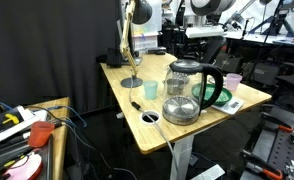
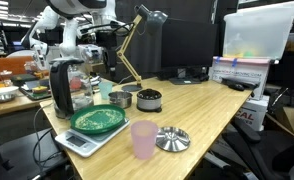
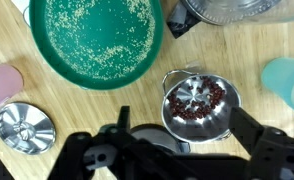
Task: Pick up the silver cup and put it on the left side of the table
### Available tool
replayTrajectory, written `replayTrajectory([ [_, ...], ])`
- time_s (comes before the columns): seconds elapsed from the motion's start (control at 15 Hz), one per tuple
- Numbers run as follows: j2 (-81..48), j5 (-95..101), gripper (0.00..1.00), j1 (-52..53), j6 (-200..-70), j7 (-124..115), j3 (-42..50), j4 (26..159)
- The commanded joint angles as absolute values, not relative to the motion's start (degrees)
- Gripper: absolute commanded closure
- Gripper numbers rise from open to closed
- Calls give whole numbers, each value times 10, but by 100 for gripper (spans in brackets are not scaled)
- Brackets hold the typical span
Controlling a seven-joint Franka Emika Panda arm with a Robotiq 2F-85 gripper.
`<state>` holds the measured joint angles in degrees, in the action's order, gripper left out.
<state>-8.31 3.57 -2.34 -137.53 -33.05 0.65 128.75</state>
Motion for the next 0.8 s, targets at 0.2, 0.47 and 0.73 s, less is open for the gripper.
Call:
replayTrajectory([
  [0.2,-173,2,0,-11,-1366,-321,23,1245],
  [0.47,-232,-16,0,-7,-1361,-320,30,1198],
  [0.73,-276,-24,0,-1,-1352,-320,38,1152],
])
